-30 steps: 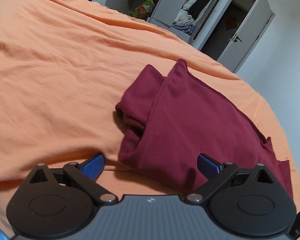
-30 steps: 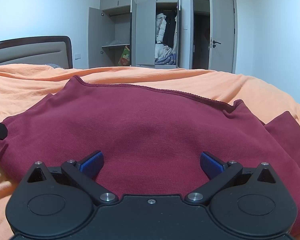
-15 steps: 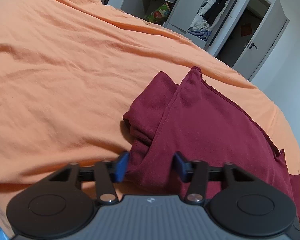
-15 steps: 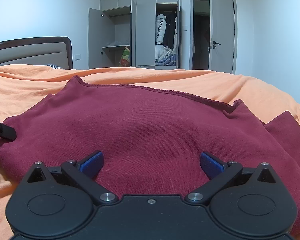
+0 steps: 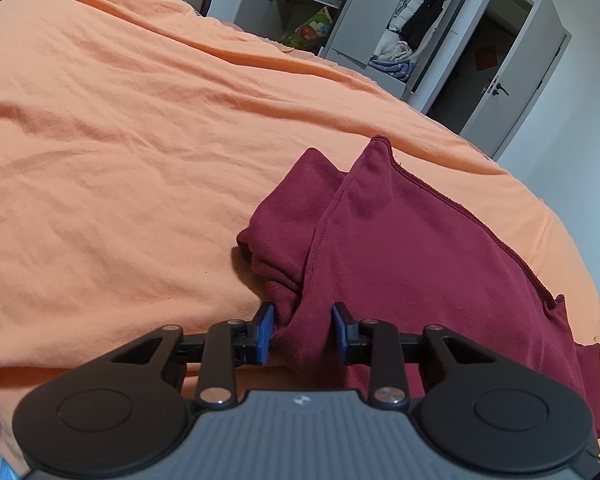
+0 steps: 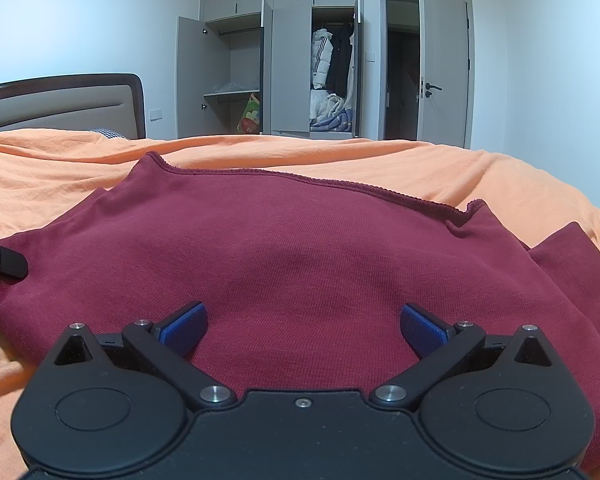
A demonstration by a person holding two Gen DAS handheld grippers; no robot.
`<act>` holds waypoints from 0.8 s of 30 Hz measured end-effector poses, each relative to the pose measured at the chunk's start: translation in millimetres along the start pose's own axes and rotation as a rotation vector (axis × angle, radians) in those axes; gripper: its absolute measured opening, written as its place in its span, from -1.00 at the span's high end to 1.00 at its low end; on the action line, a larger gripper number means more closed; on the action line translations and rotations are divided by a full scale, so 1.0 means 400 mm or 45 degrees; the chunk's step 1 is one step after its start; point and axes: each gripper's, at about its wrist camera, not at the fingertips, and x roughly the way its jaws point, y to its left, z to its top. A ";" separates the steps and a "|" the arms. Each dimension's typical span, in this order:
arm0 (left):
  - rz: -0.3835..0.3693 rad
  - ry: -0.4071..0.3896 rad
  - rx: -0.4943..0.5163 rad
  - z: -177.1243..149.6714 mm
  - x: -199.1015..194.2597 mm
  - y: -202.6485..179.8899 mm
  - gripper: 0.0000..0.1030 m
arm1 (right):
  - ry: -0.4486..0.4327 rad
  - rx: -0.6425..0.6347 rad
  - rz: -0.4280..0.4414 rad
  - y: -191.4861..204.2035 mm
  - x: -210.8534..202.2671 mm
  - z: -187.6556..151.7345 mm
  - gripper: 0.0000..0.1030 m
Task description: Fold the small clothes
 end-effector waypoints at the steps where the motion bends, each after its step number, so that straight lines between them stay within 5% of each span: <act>1: -0.002 0.000 0.002 0.000 -0.001 0.000 0.40 | 0.000 0.000 0.000 0.001 0.001 0.000 -0.99; 24: -0.013 -0.033 0.087 0.001 -0.026 -0.025 0.61 | -0.010 0.006 0.000 0.005 0.005 0.002 -0.99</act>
